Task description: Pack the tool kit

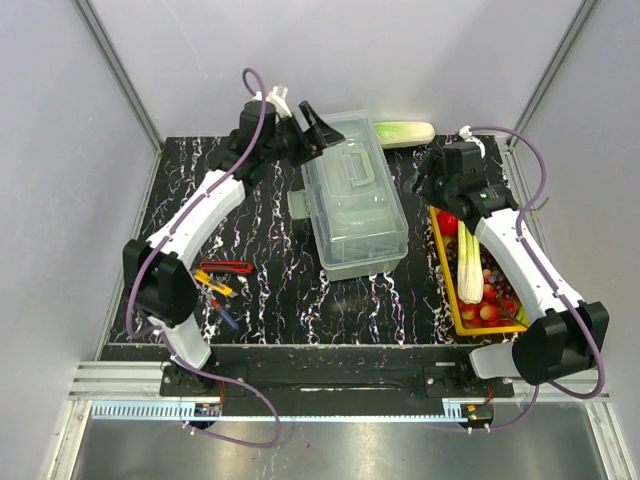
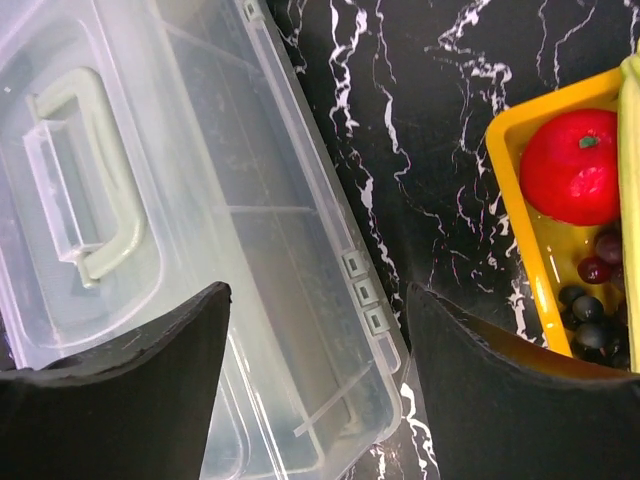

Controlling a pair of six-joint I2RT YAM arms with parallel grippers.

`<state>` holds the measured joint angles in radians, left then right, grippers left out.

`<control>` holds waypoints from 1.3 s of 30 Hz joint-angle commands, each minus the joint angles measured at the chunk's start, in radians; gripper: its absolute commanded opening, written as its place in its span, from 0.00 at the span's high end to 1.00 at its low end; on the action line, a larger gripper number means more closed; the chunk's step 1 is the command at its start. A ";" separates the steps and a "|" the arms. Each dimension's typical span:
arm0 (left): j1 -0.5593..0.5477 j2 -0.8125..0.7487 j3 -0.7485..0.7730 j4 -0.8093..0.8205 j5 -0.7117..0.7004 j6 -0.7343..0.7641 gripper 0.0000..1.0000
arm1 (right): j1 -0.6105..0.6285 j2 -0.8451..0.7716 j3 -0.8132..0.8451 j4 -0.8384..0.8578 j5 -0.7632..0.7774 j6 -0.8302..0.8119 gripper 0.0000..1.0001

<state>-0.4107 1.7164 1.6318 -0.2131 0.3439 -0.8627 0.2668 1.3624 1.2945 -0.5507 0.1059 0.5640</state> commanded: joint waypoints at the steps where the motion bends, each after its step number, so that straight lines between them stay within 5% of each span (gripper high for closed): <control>1: -0.048 0.063 0.141 -0.011 0.030 0.010 0.21 | 0.000 0.018 -0.029 -0.006 -0.037 0.016 0.24; 9: -0.134 0.251 0.342 -0.196 0.021 0.007 0.31 | 0.000 0.011 -0.107 -0.009 -0.103 -0.027 0.26; 20: -0.166 0.321 0.415 -0.338 -0.163 0.021 0.30 | 0.002 -0.052 -0.205 0.084 -0.324 -0.133 0.27; 39: -0.229 0.479 0.588 -0.505 -0.405 0.067 0.37 | 0.002 -0.147 -0.282 0.089 -0.176 -0.217 0.21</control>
<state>-0.6315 2.1490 2.2044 -0.6453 0.0406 -0.8089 0.2619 1.2701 1.0195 -0.4911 -0.1204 0.3809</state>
